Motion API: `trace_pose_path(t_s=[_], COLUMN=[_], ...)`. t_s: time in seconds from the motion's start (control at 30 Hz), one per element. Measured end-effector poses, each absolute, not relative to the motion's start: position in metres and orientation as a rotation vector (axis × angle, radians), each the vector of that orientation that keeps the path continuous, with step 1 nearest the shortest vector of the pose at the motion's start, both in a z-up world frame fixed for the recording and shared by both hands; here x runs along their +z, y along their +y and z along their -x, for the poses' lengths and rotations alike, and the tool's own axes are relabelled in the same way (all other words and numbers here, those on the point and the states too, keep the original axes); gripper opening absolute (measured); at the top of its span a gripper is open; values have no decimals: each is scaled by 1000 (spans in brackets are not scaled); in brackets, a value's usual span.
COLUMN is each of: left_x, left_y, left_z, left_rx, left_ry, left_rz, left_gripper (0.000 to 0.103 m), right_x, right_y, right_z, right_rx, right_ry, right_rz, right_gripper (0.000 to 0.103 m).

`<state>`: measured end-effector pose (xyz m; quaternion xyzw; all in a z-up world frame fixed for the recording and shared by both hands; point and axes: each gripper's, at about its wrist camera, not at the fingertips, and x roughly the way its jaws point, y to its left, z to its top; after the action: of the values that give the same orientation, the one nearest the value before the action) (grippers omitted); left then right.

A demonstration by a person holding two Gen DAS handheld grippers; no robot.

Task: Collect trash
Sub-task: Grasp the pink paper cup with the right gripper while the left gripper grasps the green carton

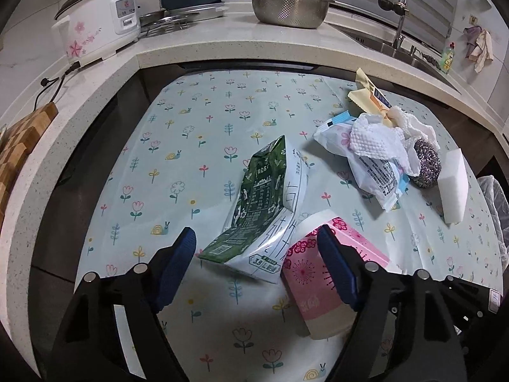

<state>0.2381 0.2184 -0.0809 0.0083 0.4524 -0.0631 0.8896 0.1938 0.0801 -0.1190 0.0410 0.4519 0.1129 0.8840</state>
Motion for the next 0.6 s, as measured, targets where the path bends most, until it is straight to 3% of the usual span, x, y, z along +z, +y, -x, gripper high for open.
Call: trace_pose_path(t_s=[0.07,0.37,0.6], left_x=[-86,-83,-68], left_y=[215,201,184], left_z=[-240,-233,-215], left_rx=[-139,-164,-206], left_ry=[955,956,950], left_rz=[-13,-27,-11], left_gripper=[66,27,21], right_x=[-115,-93,-68], right_y=[73,34,6], right_z=[-189,-164,-148], right_rx=[226,146,90], right_ry=[933,891,826], right_rz=[-89,-137,-170], right_gripper=[4,3,3])
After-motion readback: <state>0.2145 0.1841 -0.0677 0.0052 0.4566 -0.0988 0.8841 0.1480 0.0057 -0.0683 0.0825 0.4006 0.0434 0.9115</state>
